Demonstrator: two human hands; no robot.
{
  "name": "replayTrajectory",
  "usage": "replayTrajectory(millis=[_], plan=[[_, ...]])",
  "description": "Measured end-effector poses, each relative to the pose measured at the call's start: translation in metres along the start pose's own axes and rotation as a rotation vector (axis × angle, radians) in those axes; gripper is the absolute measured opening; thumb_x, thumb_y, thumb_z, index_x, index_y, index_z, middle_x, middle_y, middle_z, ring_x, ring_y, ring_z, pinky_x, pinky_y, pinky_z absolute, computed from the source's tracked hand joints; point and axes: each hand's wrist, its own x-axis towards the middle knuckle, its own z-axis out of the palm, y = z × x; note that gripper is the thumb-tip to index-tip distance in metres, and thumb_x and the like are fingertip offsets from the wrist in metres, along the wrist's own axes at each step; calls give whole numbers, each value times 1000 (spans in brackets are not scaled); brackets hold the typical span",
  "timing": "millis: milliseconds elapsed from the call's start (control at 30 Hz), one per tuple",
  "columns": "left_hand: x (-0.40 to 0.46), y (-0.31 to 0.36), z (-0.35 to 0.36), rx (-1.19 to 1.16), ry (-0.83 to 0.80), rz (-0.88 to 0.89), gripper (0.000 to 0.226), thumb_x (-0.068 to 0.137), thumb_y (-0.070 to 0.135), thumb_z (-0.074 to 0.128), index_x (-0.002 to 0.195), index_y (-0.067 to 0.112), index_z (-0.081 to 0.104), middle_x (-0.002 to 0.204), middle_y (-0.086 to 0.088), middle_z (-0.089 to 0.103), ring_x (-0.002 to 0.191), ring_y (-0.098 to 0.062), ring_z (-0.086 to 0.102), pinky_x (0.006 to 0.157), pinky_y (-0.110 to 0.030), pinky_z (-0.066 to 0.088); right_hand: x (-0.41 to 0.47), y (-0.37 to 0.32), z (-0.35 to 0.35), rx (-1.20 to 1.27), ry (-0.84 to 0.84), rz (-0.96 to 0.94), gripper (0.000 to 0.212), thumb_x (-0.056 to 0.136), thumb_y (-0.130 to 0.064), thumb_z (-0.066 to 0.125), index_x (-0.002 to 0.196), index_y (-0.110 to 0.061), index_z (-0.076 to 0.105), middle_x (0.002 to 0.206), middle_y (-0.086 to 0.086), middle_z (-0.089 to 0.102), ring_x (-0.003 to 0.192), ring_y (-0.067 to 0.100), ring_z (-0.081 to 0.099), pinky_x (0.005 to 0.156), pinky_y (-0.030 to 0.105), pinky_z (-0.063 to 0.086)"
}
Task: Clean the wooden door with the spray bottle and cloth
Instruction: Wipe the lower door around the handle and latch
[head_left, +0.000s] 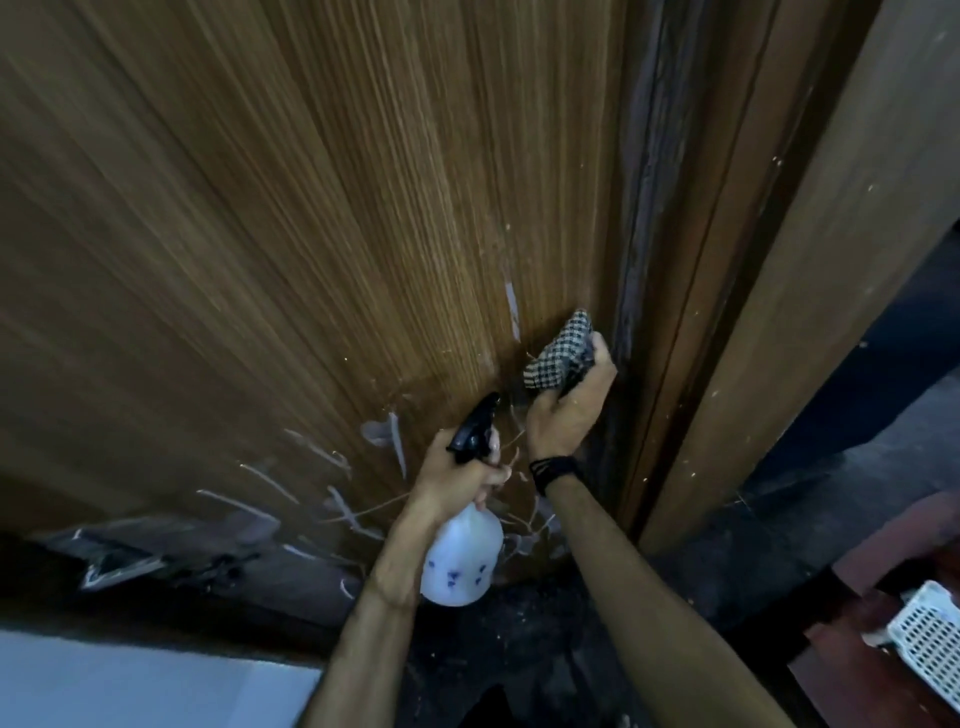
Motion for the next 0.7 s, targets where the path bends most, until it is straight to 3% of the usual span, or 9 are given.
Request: replayTrajectory(millis=[100, 167, 300, 433, 633, 700], plan=[[2, 3, -4, 16, -43, -4, 35, 85, -18, 59, 79, 15, 52, 67, -1, 48, 40, -9, 39, 46, -25, 34, -8, 12, 6, -96, -42, -84, 40, 87, -1, 55, 126, -6, 51, 115, 17, 51, 107, 26, 53, 93, 42, 50], [4, 5, -12, 20, -64, 6, 35, 86, -18, 59, 80, 15, 51, 69, -2, 47, 40, -9, 37, 46, -25, 33, -15, 18, 7, -110, -37, -89, 39, 84, -2, 55, 123, -9, 53, 111, 15, 50, 103, 28, 55, 89, 44, 52], [7, 12, -29, 26, -131, 56, 31, 86, -16, 59, 84, 14, 52, 75, -4, 50, 43, -11, 37, 46, -25, 35, -16, 18, 12, -45, 69, -78, 46, 81, 10, 66, 122, -9, 63, 111, 17, 50, 105, 20, 52, 88, 26, 49], [8, 16, -42, 26, -171, 112, 27, 87, -16, 59, 88, 11, 53, 76, -3, 51, 45, -11, 38, 46, -25, 37, 3, -8, 22, -26, 173, -144, 36, 90, -5, 64, 125, -8, 68, 98, 16, 53, 98, 13, 53, 85, 25, 50], [15, 15, -56, -16, -166, 110, 30, 87, -16, 60, 85, 13, 56, 73, 1, 55, 44, -10, 38, 49, -26, 36, 3, -18, 29, -242, 99, -505, 28, 98, -15, 59, 125, -12, 65, 96, 8, 51, 82, 26, 58, 69, 41, 55], [17, 14, -57, -6, -167, 117, 29, 87, -17, 60, 85, 12, 56, 75, -2, 55, 44, -11, 37, 48, -27, 36, -15, 3, 25, -230, 28, -504, 30, 95, -9, 62, 125, -14, 63, 97, 7, 51, 83, 26, 59, 69, 44, 54]])
